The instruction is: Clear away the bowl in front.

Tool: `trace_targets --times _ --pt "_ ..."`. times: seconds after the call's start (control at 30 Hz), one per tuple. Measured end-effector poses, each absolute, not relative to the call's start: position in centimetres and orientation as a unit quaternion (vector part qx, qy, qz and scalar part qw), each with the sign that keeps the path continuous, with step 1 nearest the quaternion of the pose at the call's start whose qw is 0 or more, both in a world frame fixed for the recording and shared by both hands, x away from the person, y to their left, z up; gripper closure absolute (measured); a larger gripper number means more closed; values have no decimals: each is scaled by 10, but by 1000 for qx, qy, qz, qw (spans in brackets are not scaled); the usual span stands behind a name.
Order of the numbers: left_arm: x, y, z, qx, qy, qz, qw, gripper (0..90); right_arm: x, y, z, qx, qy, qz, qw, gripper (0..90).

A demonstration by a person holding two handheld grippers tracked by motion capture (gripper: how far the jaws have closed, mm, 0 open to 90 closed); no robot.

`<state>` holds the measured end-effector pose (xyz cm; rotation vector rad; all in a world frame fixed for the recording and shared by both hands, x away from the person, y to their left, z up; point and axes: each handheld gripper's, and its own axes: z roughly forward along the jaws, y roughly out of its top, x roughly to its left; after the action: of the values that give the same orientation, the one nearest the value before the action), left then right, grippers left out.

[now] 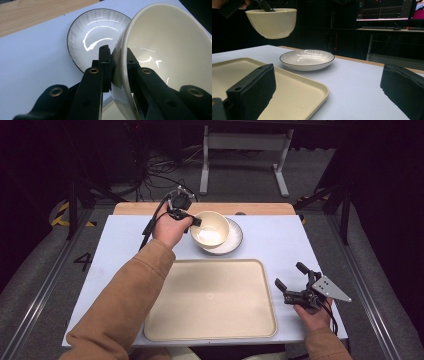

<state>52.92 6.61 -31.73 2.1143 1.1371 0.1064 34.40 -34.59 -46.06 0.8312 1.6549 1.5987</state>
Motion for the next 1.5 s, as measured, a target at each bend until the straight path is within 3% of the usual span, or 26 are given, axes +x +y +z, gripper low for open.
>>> trace_targets --times 1.0,1.5 --pt "465 73 -313 883 329 -23 333 820 344 -346 -461 317 637 614 342 1" --pt "454 68 -326 910 282 -37 302 820 343 -346 -461 316 636 614 343 1"
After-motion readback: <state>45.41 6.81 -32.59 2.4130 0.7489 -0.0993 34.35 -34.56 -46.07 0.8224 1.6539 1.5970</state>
